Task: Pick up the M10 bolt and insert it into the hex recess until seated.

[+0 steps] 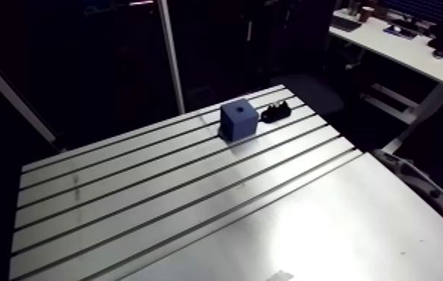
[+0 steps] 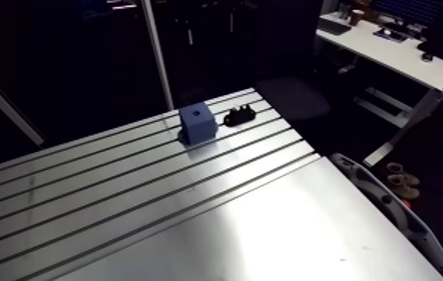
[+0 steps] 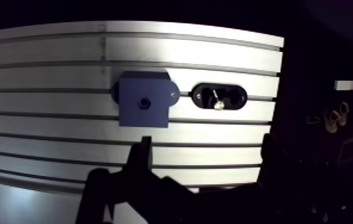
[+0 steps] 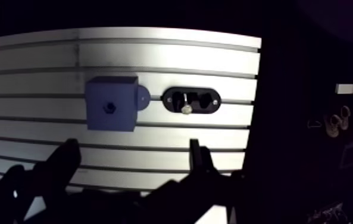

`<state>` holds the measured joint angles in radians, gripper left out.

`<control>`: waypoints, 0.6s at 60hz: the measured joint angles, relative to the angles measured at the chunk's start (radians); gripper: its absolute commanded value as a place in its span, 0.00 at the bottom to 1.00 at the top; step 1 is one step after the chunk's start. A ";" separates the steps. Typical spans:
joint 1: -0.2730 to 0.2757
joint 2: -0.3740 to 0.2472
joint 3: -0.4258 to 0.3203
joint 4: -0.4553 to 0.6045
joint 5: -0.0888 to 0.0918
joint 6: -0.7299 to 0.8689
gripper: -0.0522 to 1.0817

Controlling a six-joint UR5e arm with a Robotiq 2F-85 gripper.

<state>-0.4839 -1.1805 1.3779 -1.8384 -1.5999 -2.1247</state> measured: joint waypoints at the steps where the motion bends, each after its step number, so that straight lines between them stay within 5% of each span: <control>1: -0.002 0.001 0.002 -0.004 0.000 0.000 0.06; 16: -0.033 0.006 0.042 -0.075 0.016 -0.002 0.08; 36: -0.085 0.020 0.073 -0.110 0.040 -0.019 0.27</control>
<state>-0.5685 -1.1602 1.4505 -1.9481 -1.5604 -2.1438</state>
